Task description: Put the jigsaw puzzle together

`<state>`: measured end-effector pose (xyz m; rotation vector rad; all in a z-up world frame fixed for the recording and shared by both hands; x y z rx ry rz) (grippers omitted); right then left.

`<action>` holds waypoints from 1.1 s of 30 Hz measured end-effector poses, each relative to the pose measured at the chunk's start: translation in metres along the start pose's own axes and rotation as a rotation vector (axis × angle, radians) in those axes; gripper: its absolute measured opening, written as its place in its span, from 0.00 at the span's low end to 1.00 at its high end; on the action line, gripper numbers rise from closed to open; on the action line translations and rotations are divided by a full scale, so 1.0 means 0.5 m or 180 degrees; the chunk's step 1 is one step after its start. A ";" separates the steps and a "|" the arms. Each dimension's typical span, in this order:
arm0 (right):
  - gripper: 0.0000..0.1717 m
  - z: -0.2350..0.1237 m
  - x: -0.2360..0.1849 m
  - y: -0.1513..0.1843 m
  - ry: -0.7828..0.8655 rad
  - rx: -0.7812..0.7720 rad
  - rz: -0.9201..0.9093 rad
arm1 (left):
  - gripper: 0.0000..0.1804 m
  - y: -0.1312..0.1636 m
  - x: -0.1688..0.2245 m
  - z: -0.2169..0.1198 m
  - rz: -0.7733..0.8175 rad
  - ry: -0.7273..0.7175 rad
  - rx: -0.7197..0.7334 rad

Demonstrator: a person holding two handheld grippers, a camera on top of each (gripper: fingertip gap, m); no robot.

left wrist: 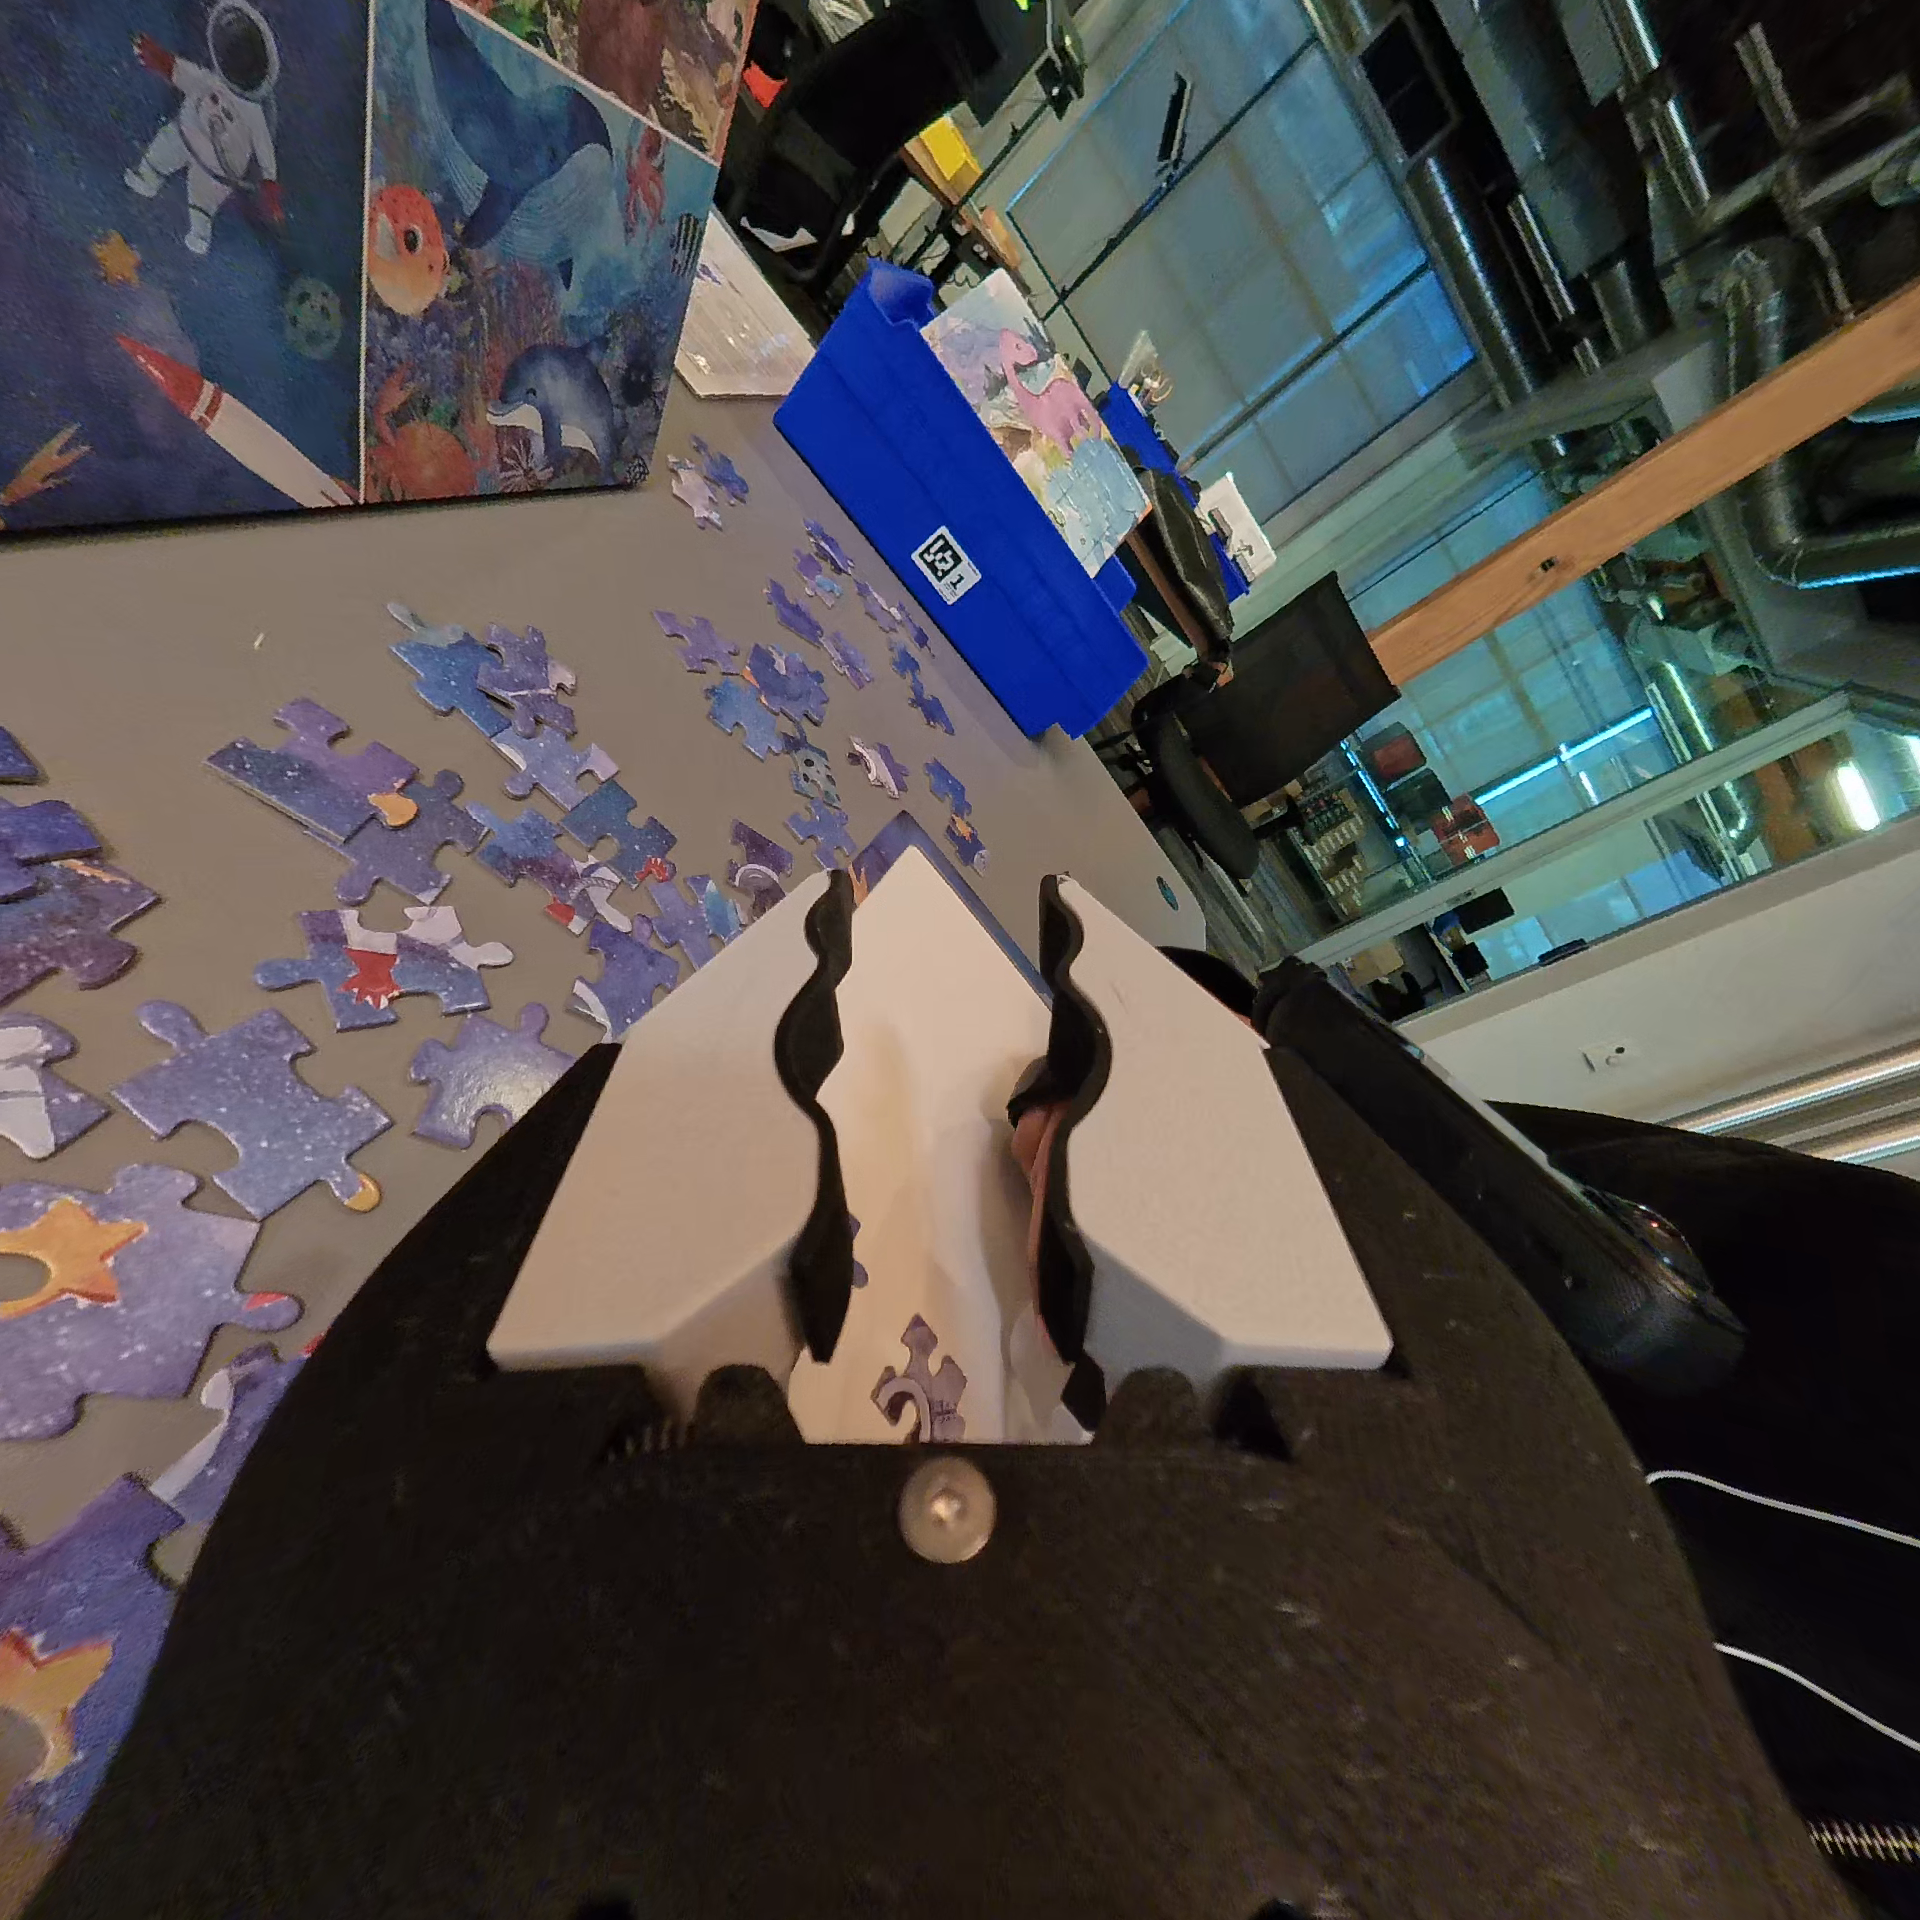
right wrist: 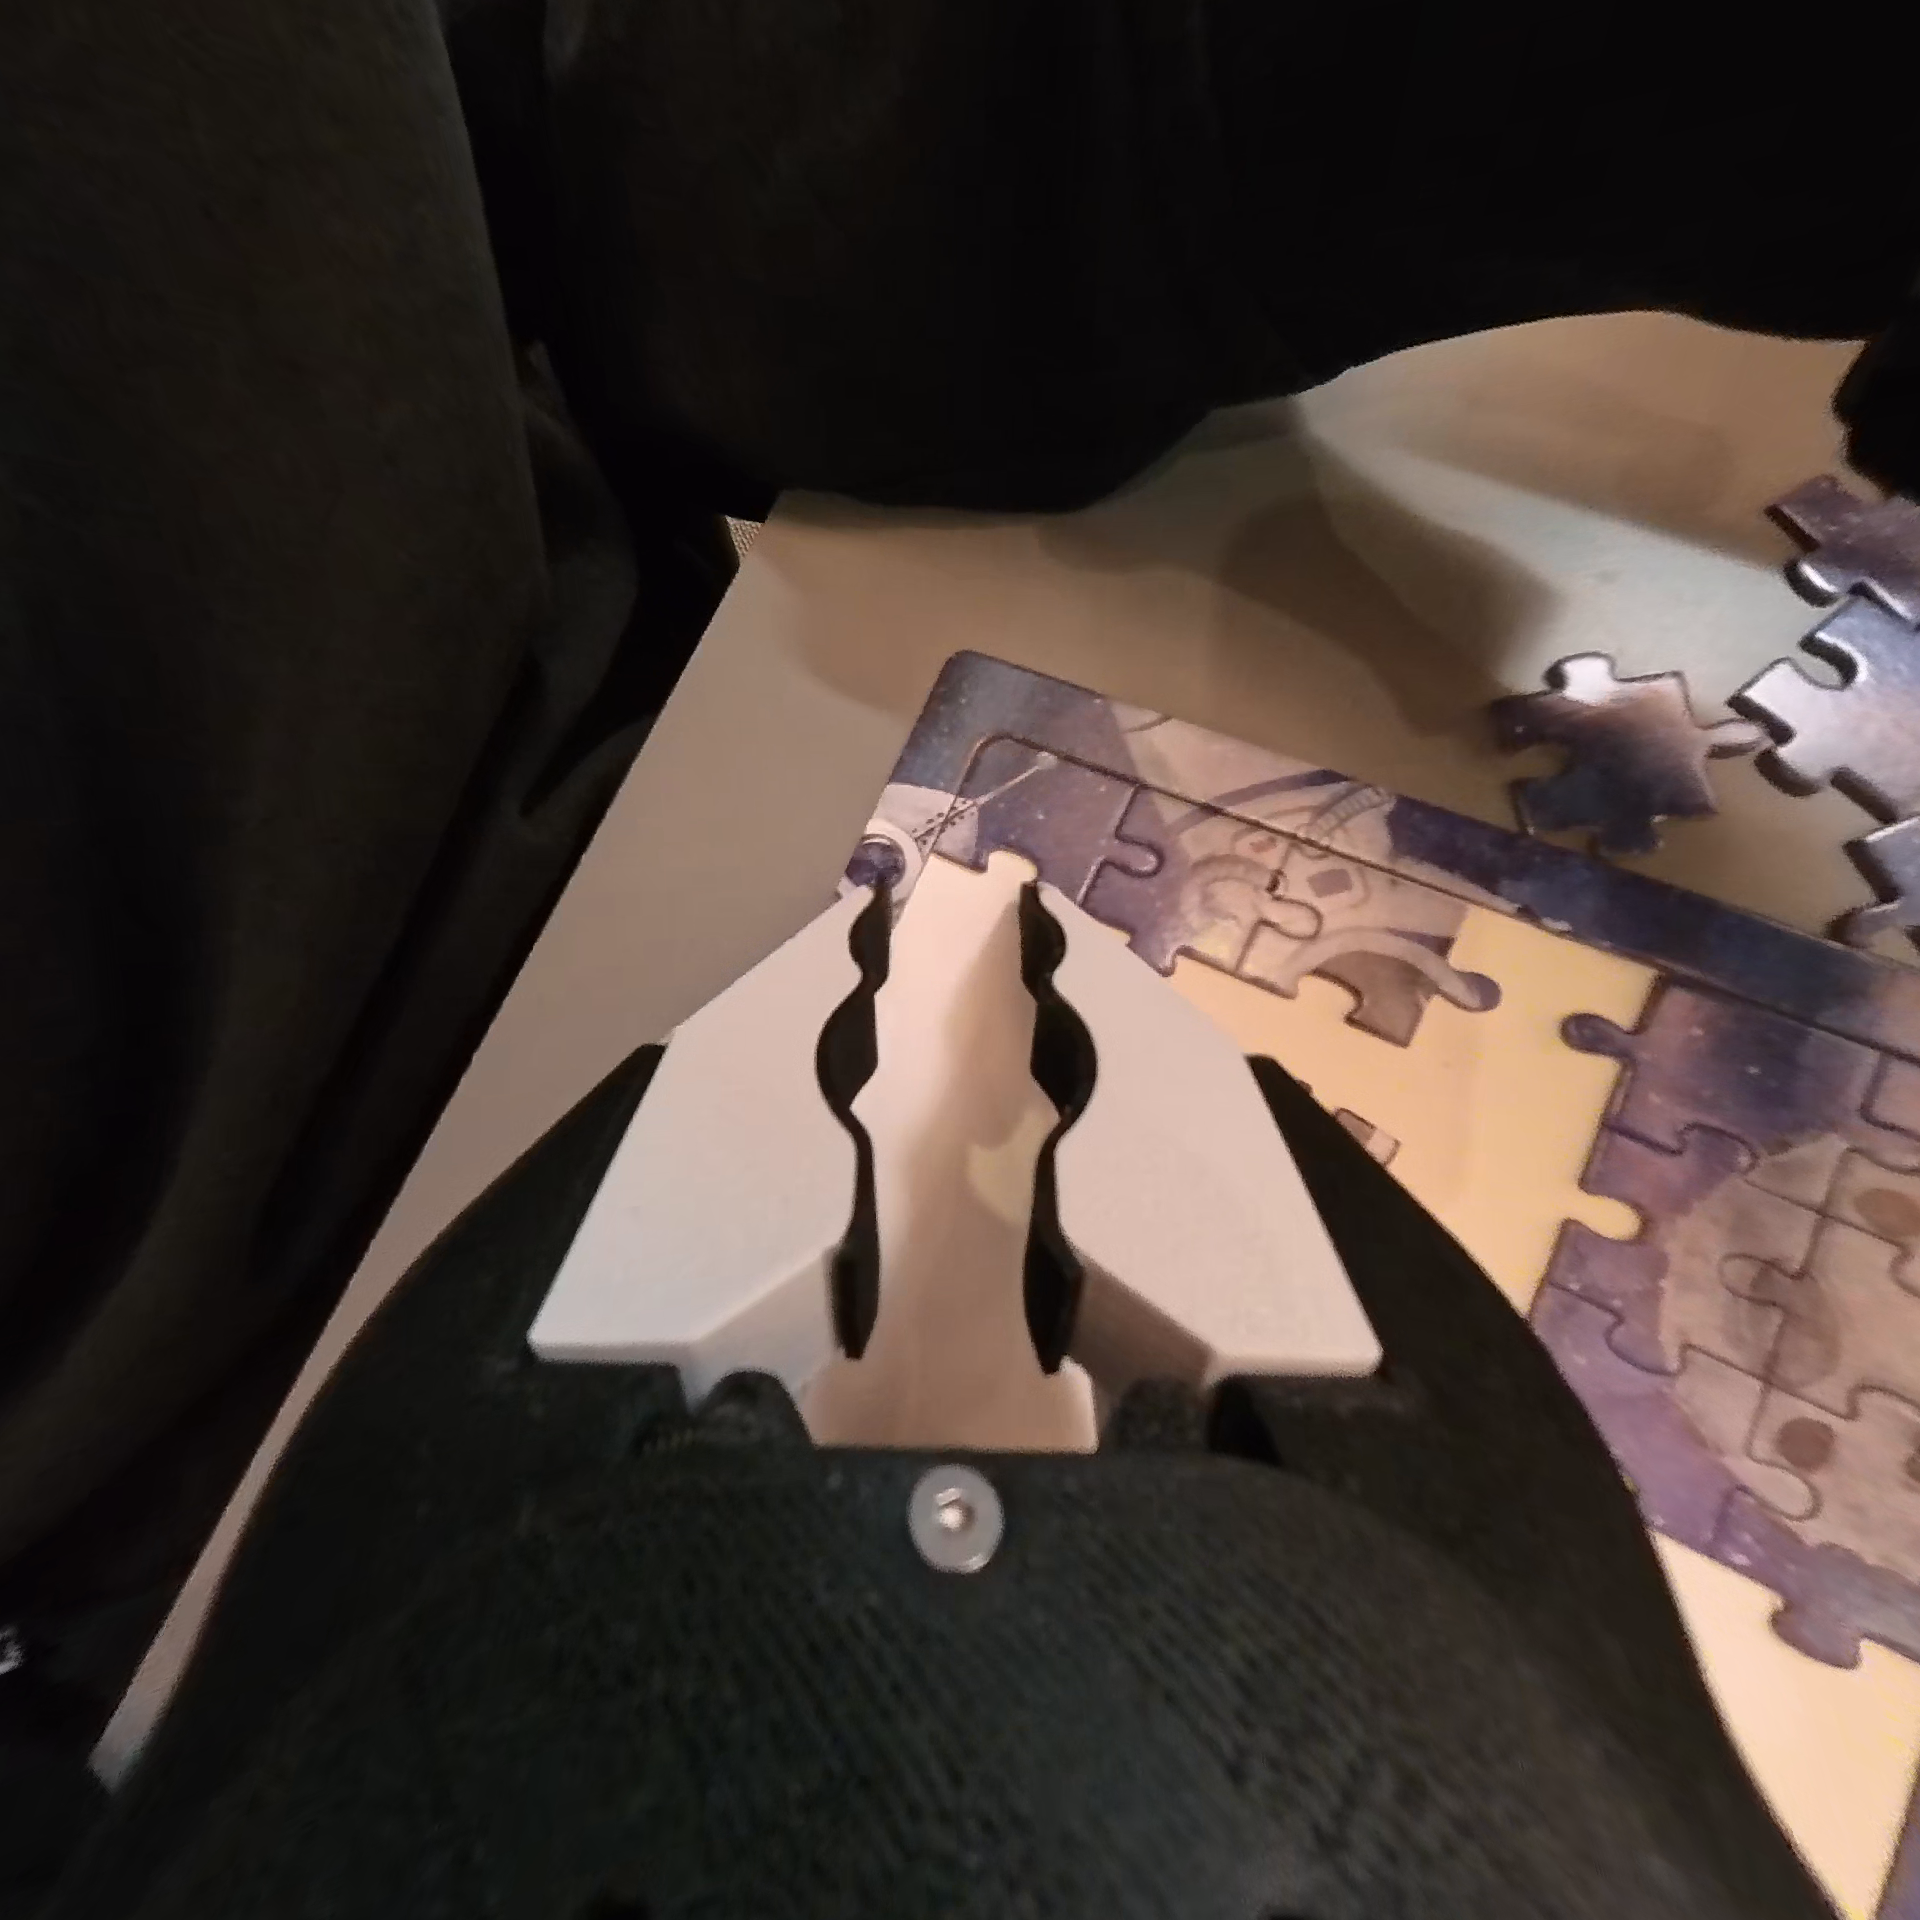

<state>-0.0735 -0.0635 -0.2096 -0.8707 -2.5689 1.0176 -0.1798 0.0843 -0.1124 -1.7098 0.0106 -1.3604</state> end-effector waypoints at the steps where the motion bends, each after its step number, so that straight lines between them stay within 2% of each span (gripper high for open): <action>1: 0.14 0.000 -0.001 -0.001 -0.0004 0.0002 0.0000 | 0.19 0.000 0.000 0.000 -0.0001 0.0000 0.0001; 9: 0.14 -0.027 0.007 -0.007 0.0006 0.0130 0.0067 | 0.19 -0.002 0.001 -0.002 0.0007 0.0003 0.0016; 19: 0.11 -0.176 0.119 -0.025 0.0820 0.1141 0.0523 | 0.19 -0.005 0.002 -0.004 0.0023 0.0001 0.0045; 22: 0.11 -0.194 0.150 -0.005 0.1078 0.1165 0.0631 | 0.19 -0.006 0.002 -0.005 0.0028 -0.0003 0.0053; 26: 0.11 -0.199 0.164 0.013 0.1138 0.1158 0.0731 | 0.18 -0.009 0.001 -0.008 0.0034 -0.0013 0.0081; 33: 0.15 -0.146 0.152 0.038 0.0986 0.0769 0.0726 | 0.18 -0.010 -0.001 -0.010 0.0038 -0.0028 0.0097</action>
Point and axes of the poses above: each gripper's, where its closed fingertips meet, z out along the fingers, y out of its underside, x = y × z across the jaws, the point moved 2 cm from there along -z, back along the fingers, and after that the axes turned 14 degrees about y, right-handed, at the moved point
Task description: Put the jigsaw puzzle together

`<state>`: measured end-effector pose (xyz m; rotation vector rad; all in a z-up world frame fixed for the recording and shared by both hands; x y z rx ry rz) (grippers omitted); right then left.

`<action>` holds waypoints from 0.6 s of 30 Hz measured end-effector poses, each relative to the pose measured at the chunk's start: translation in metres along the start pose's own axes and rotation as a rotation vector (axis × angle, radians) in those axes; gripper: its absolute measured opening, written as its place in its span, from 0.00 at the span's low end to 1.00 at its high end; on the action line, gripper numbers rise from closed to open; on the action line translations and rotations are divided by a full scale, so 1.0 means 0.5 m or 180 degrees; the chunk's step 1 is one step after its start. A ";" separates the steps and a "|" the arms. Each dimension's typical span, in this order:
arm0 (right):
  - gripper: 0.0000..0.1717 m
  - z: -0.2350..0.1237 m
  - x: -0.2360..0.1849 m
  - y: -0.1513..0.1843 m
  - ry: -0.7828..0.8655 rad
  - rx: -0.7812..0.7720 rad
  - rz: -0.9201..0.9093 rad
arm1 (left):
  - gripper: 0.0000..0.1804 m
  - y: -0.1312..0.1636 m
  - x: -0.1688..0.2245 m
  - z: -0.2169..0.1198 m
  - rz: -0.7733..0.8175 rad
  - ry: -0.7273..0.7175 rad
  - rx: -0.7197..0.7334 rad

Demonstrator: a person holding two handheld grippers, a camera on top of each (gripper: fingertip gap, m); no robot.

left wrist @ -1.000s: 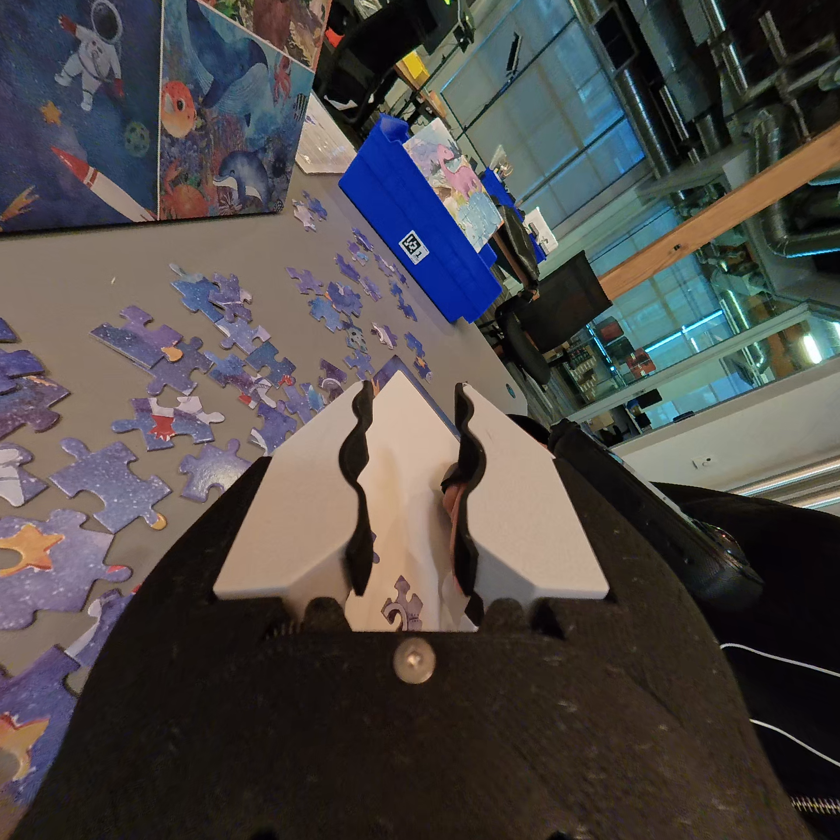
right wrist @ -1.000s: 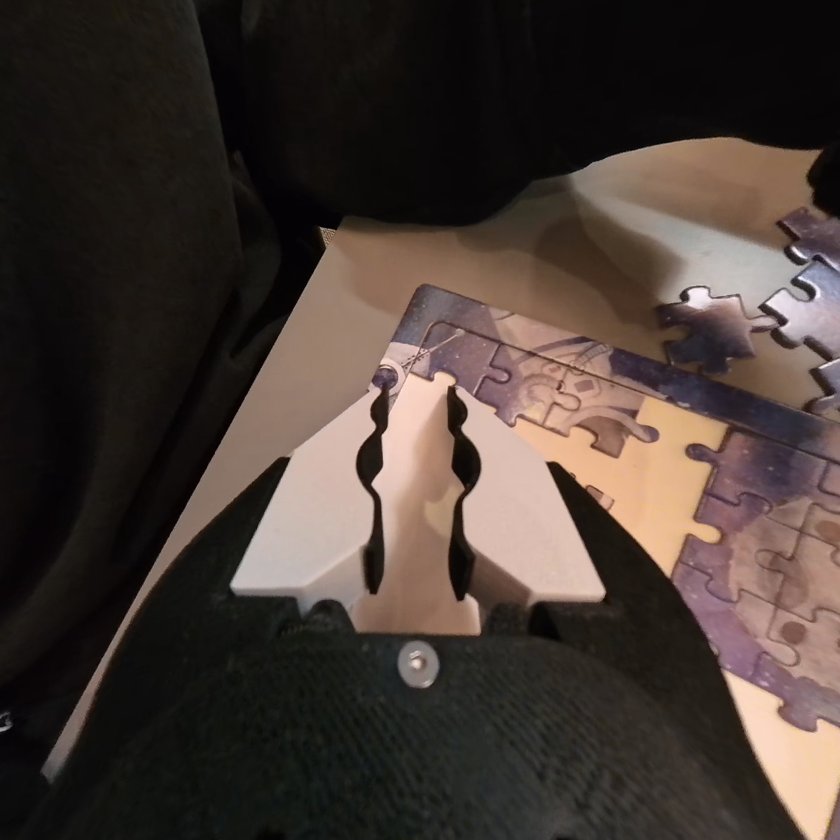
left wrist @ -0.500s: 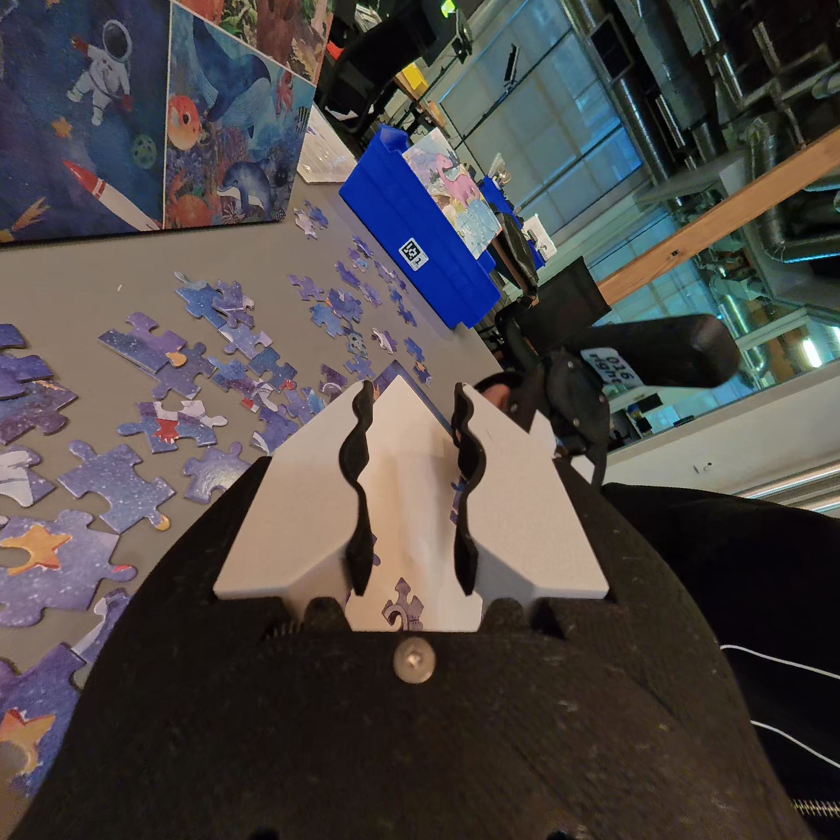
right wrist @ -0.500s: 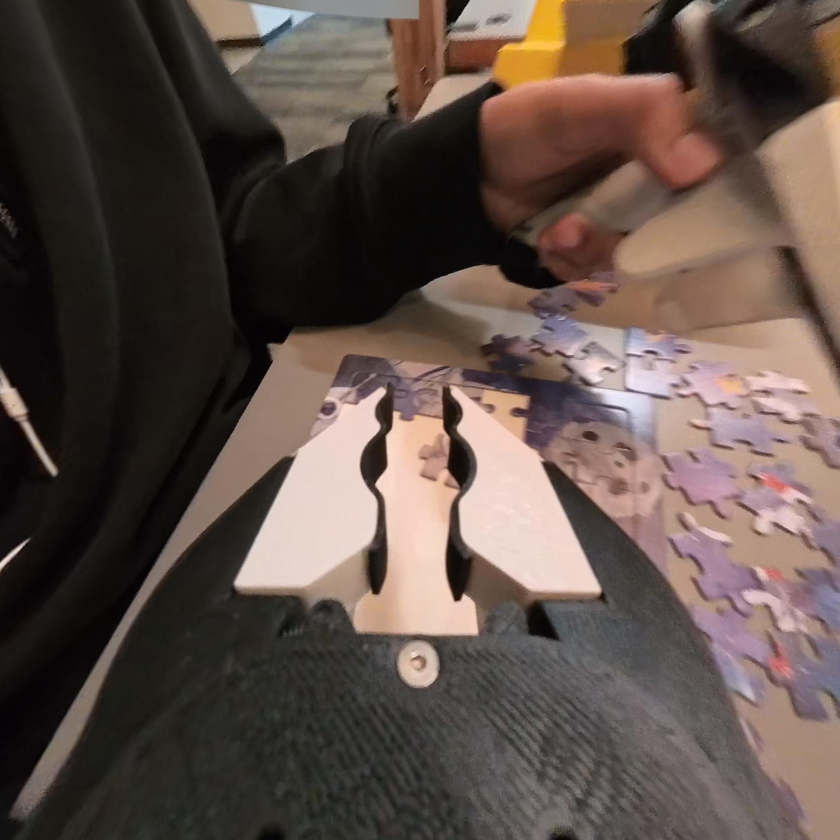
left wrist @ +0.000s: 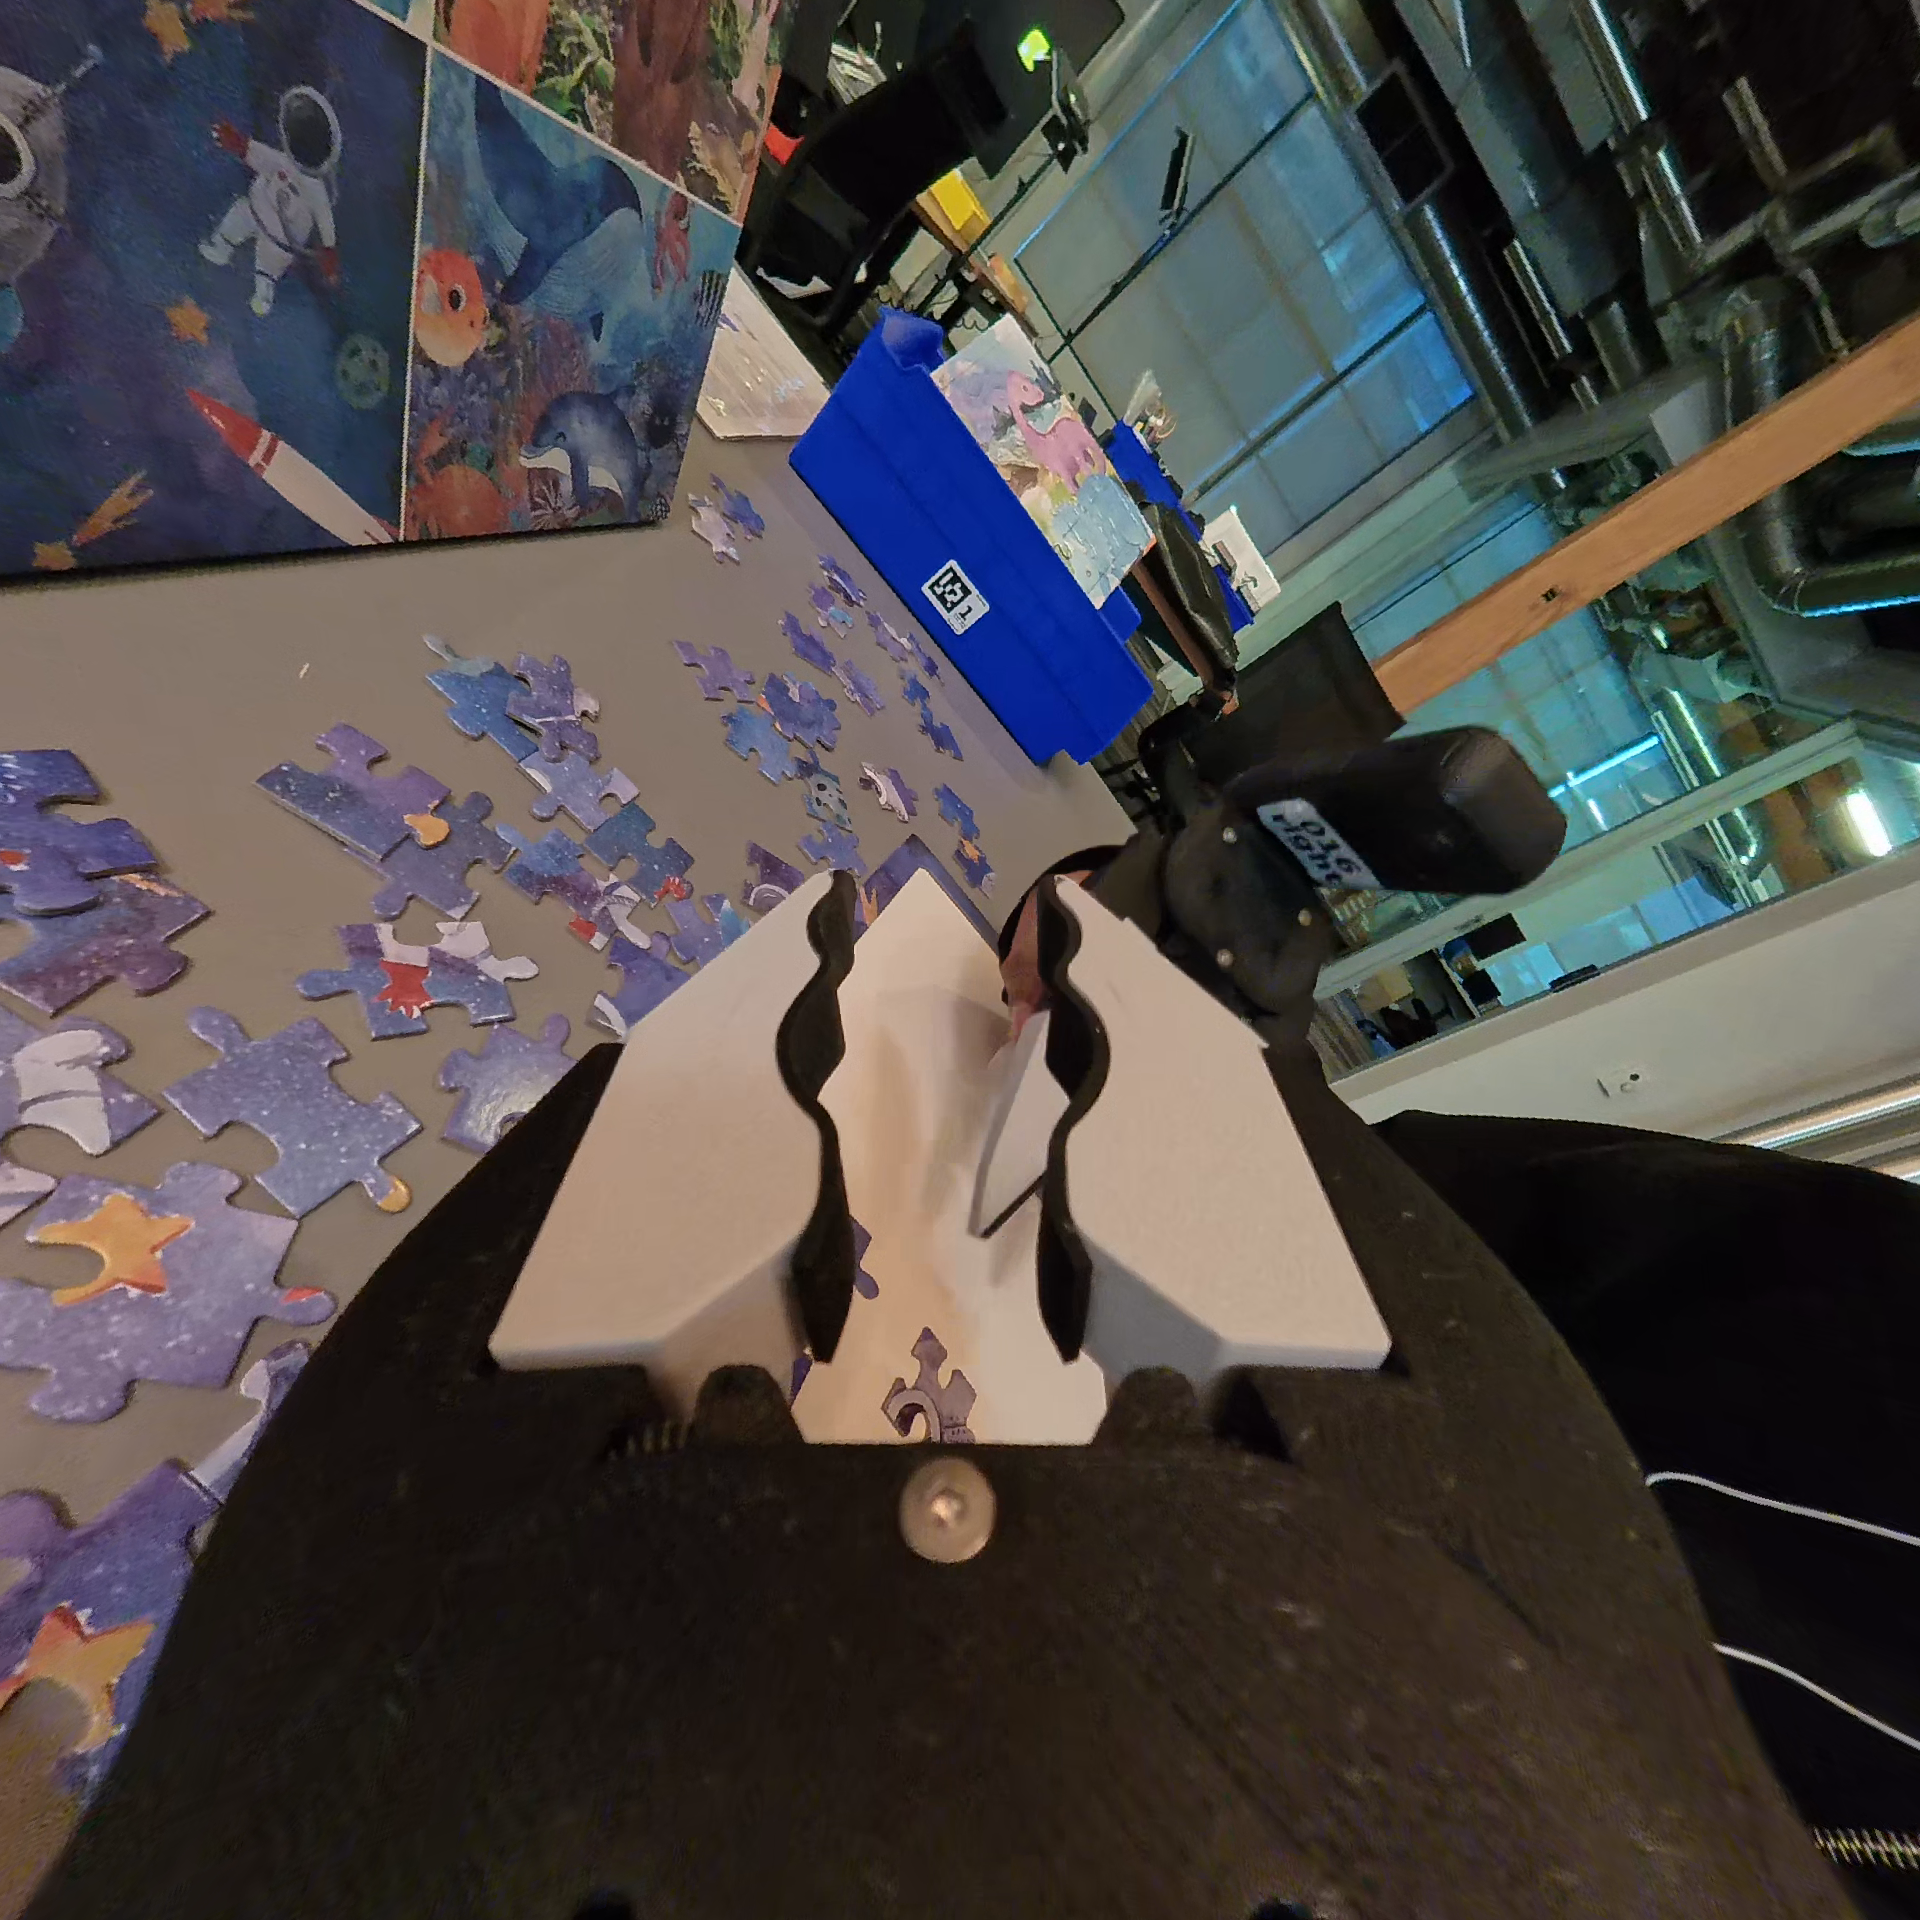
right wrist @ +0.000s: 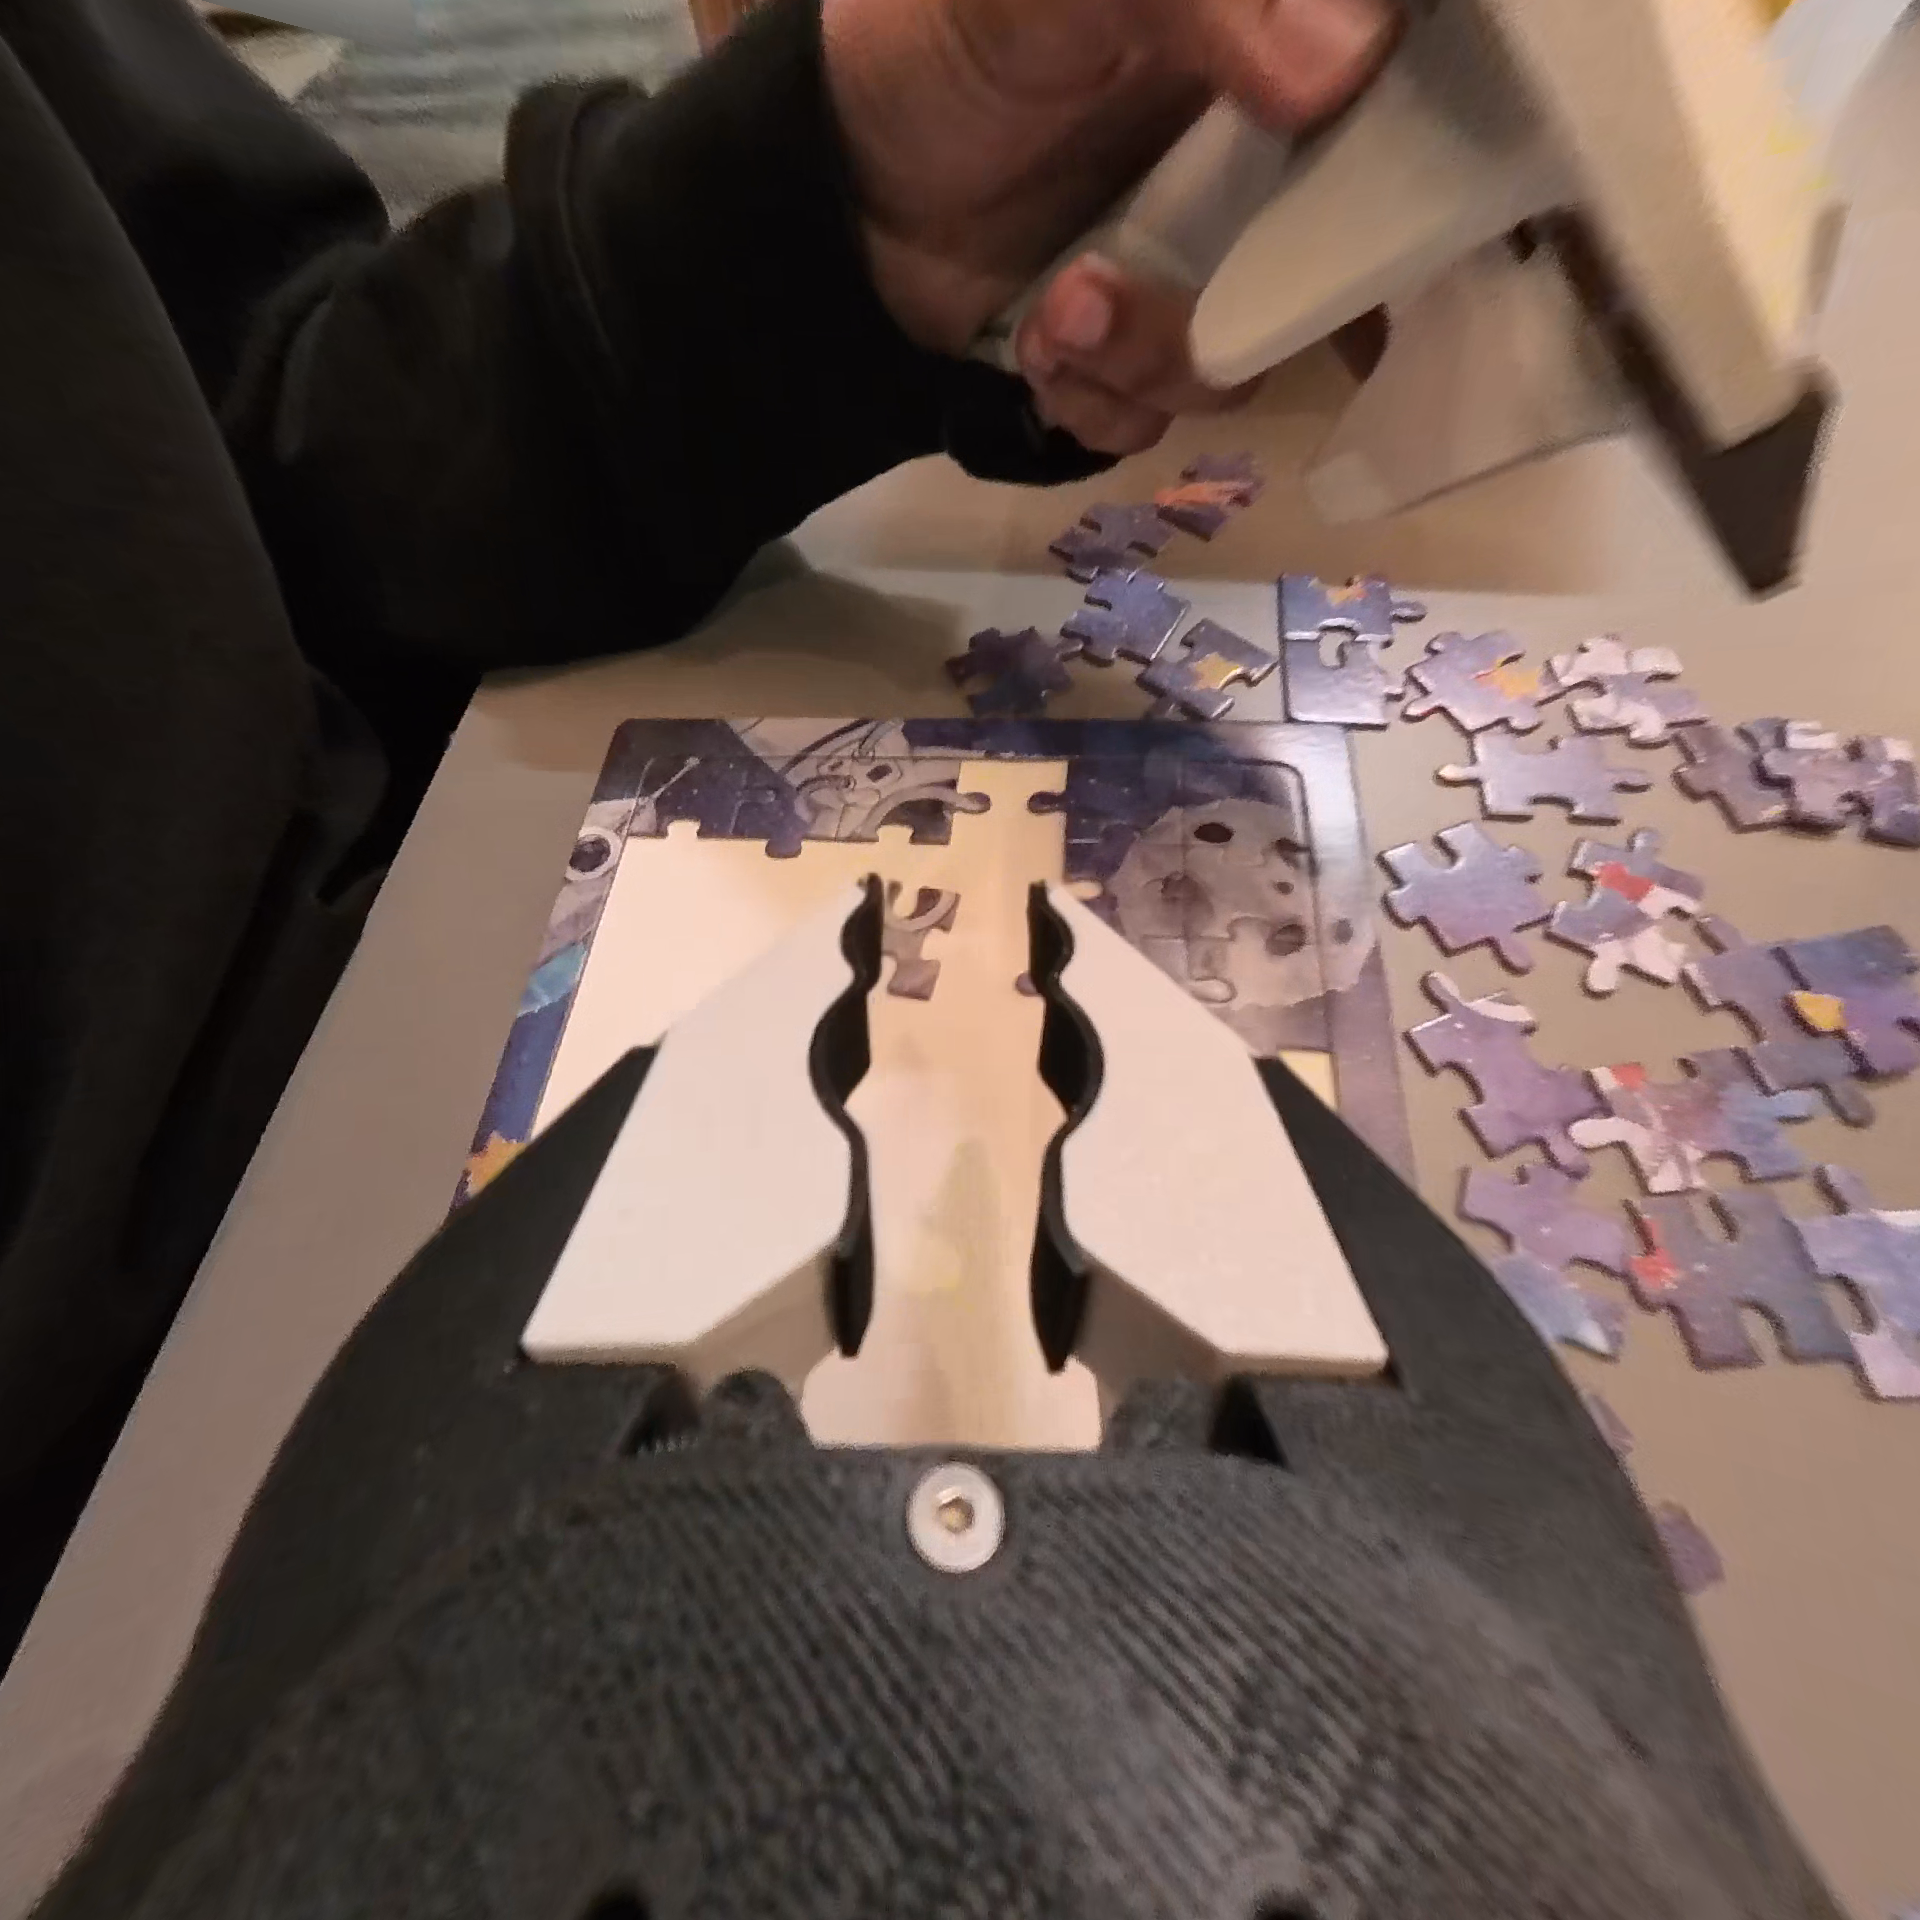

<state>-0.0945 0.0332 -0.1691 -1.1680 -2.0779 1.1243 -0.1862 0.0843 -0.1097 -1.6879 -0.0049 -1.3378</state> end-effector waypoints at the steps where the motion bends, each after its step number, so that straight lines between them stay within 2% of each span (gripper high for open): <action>1: 0.17 0.009 -0.007 0.009 -0.0037 -0.0100 -0.0020 | 0.18 0.000 0.000 0.000 0.0001 -0.0003 0.0002; 10: 0.23 0.068 -0.053 0.050 -0.0129 -0.0602 -0.0260 | 0.18 0.000 -0.002 0.000 -0.0002 -0.0012 0.0003; 18: 0.22 0.074 -0.054 0.050 -0.0063 -0.0636 -0.0337 | 0.18 0.000 -0.002 0.000 -0.0003 -0.0014 0.0005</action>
Point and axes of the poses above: each gripper's, where its closed fingertips meet, z out along the fingers, y out of its underside, x = y × z across the jaws, the point moved 2 cm from there along -z, back along the fingers, and after that the axes turned 14 degrees about y, right-handed, at the moved point
